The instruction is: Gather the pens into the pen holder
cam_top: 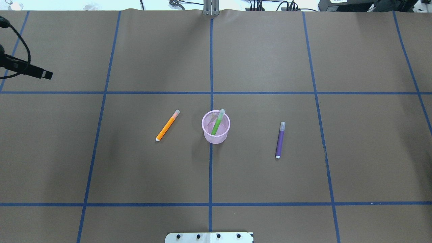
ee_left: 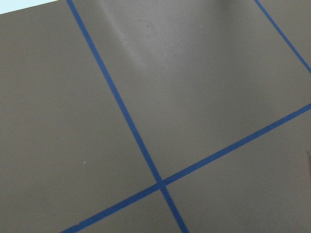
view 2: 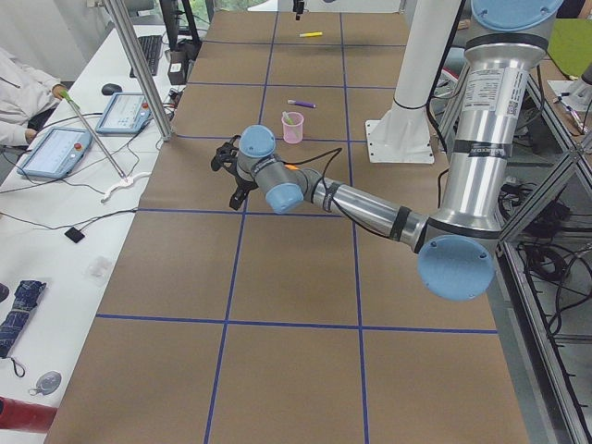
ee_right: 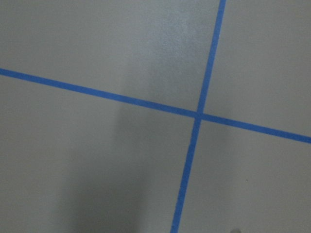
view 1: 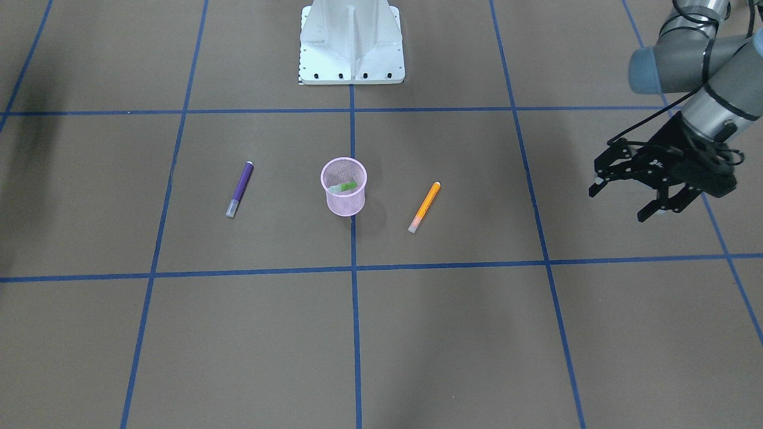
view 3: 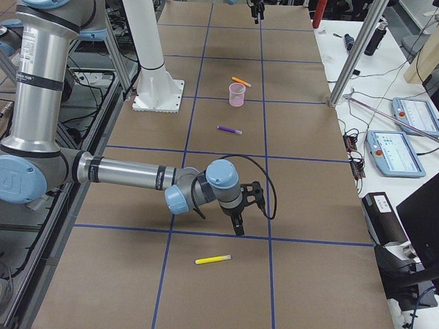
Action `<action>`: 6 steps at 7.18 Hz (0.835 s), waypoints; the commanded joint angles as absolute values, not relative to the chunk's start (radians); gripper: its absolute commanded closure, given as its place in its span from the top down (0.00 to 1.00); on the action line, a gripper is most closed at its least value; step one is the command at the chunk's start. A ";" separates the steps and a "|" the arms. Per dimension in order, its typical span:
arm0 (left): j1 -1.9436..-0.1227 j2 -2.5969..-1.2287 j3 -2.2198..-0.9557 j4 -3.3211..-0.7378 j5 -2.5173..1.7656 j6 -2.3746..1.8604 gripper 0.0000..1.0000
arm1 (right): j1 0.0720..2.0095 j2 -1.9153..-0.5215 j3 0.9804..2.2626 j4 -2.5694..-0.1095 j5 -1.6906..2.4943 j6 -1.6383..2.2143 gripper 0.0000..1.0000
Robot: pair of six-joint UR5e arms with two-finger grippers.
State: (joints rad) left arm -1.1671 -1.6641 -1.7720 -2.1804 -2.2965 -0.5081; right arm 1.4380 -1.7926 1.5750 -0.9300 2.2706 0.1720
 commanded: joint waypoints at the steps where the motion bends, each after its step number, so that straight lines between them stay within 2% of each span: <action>1: -1.195 -1.620 -1.799 -2.181 -2.299 -0.506 1.00 | 1.434 -1.799 1.337 -0.600 2.263 0.271 0.95; 2: -1.195 -1.618 -1.801 -2.184 -2.299 -0.506 1.00 | 1.425 -1.799 1.300 -0.562 2.232 0.281 0.92; 4: -1.195 -1.618 -1.801 -2.186 -2.299 -0.506 1.00 | 1.359 -1.799 1.298 -0.558 2.171 0.324 0.74; 6: -1.193 -1.620 -1.799 -2.186 -2.292 -0.508 1.00 | 1.329 -1.799 1.278 -0.557 2.148 0.324 0.63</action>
State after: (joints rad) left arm -1.1947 -1.6193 -1.8000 -2.1857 -2.2970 -0.5065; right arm 1.3480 -1.7994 1.2931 -0.5595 2.1619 0.3211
